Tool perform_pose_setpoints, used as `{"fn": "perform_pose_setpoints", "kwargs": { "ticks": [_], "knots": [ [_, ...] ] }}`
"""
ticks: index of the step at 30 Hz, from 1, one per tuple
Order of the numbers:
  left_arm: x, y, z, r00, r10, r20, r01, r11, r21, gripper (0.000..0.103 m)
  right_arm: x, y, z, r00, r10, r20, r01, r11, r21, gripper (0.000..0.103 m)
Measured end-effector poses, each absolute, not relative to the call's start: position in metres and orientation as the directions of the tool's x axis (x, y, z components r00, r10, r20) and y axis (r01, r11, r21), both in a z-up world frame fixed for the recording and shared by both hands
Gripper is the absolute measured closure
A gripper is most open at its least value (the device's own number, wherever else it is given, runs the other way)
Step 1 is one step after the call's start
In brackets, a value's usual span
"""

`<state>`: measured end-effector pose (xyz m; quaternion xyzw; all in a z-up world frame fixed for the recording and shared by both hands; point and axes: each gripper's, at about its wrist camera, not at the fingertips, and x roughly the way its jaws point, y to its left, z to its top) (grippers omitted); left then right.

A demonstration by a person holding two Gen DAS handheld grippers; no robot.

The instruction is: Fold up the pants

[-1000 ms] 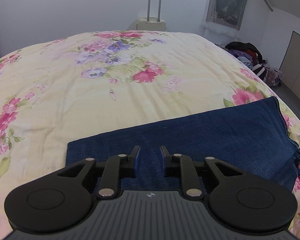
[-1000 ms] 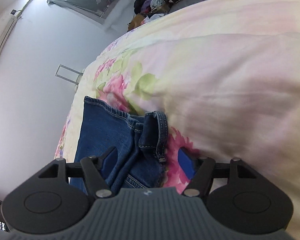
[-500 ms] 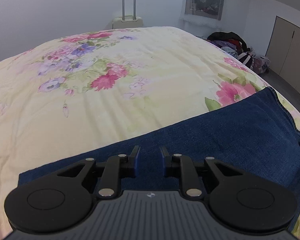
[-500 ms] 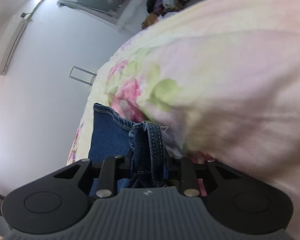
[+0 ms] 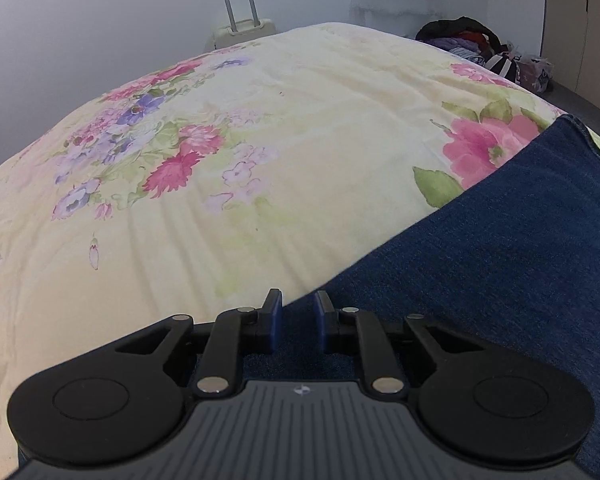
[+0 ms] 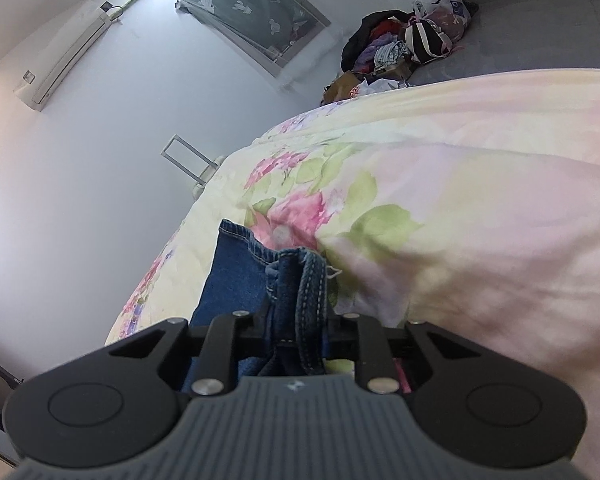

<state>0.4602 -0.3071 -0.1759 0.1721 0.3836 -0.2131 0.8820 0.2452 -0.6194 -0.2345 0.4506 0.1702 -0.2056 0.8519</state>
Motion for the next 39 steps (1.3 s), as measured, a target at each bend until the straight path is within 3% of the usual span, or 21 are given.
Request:
{"fn": "perform_pose_setpoints", "kwargs": {
  "ticks": [10,15,20,33,36,39],
  "knots": [
    [0.34,-0.3,-0.16,0.571,-0.273,-0.774,0.62,0.762,0.188,0.084,0.238,-0.621,-0.232,0.864,-0.183,-0.469,0.495,0.48,0.724,0.087],
    [0.307,-0.303,-0.168,0.549,-0.254,-0.796,0.607,0.776,0.171,0.096,0.234,-0.621,-0.23,0.866,-0.178,-0.467,0.491,0.476,0.729,0.087],
    [0.301,-0.313,-0.187,0.536,-0.225,-0.814,0.596,0.783,0.176,0.099,0.234,-0.616,-0.229,0.867,-0.185,-0.462,0.488,0.497,0.717,0.087],
    [0.265,-0.263,-0.157,0.449,-0.319,-0.835,0.611,0.791,0.027,0.098,0.237,-0.592,-0.184,0.902,-0.191,-0.388,0.414,0.644,0.644,0.088],
    [0.264,-0.237,-0.14,0.452,-0.363,-0.815,0.592,0.806,-0.031,0.088,0.239,-0.58,-0.159,0.912,-0.179,-0.368,0.382,0.694,0.61,0.088],
    [0.272,-0.199,-0.121,0.514,-0.361,-0.778,0.524,0.85,-0.048,0.088,0.243,-0.556,-0.13,0.921,-0.177,-0.348,0.35,0.769,0.535,0.088]
  ]
}}
